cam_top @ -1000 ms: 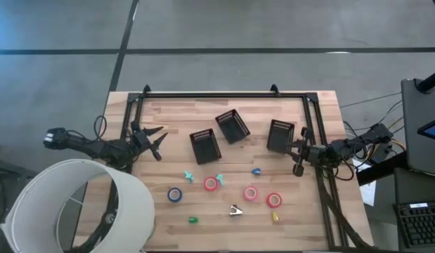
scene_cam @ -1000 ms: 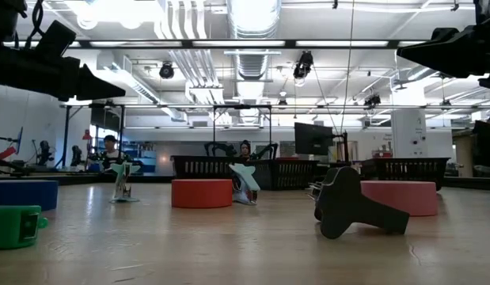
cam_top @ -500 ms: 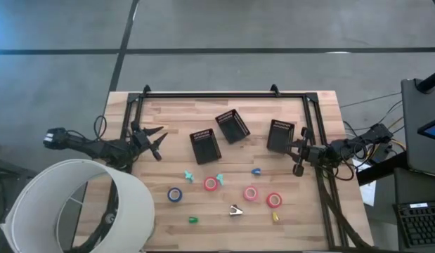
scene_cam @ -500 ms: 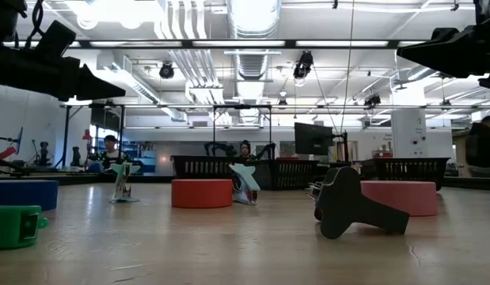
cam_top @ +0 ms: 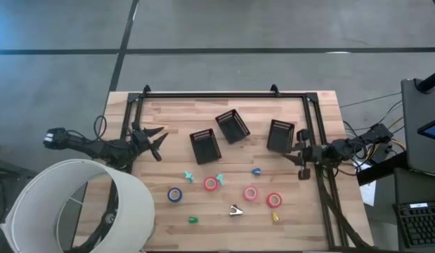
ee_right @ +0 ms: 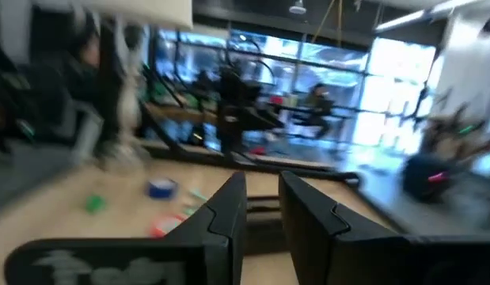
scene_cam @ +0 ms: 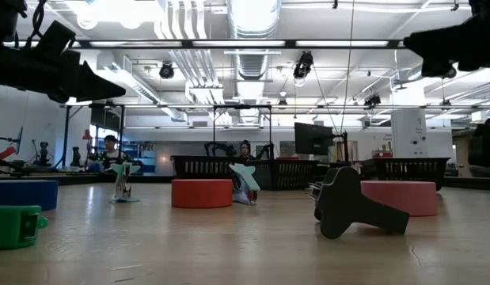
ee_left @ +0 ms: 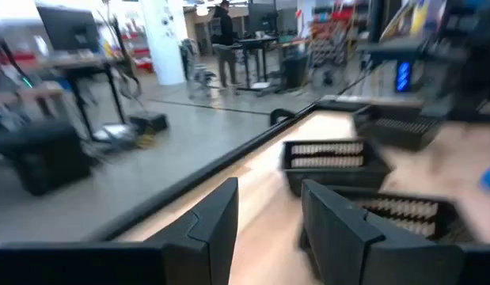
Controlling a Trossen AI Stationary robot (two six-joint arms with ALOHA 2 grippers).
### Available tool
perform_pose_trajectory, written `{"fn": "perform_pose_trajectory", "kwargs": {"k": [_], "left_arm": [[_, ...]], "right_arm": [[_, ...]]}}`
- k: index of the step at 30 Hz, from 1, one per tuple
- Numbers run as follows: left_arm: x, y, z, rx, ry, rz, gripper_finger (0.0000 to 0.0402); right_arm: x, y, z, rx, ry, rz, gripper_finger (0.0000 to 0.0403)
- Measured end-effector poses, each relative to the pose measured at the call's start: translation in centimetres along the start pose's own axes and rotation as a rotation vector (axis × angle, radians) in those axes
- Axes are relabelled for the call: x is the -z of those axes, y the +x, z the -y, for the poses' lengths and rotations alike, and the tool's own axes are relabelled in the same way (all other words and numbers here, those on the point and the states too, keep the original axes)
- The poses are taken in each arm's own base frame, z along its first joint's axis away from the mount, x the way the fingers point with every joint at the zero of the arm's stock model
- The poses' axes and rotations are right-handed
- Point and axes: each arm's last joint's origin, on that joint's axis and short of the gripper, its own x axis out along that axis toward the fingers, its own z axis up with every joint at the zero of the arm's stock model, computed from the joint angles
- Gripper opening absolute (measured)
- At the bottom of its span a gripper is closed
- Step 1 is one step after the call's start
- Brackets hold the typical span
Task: Pick and place Stapler, Stapler remover, tape
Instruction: Put the blue stapler into the left black basket
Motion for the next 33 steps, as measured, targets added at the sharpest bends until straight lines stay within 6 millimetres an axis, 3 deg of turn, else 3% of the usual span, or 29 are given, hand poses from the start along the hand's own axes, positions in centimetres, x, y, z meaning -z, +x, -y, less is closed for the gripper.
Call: {"fn": "perform_pose_trajectory", "kwargs": {"k": [6, 10, 18, 25, 33], "left_arm": [[-0.2, 0.0, 0.0, -0.004, -0.017, 0.018, 0.0145], [-0.2, 0.0, 0.0, 0.011, -0.074, 0.016, 0.0145], [-1.2, -0.2, 0.8, 0.302, -0.197, 0.085, 0.0145], [-2.8, -0.5, 0.9, 0.452, -0.313, 0.215, 0.0145], [-1.9, 0.1, 1.7, 0.452, -0.235, 0.135, 0.0145]], "right_arm": [[-0.2, 0.0, 0.0, 0.000, 0.164, 0.019, 0.0087], [-0.7, 0.0, 0.2, 0.022, 0.129, 0.072, 0.0088], [-1.4, 0.1, 0.7, 0.199, 0.134, 0.115, 0.0101], [-0.3, 1.1, -0.1, 0.124, 0.208, 0.014, 0.0149], [2.4, 2.5, -1.2, 0.152, 0.322, -0.201, 0.0176]]}}
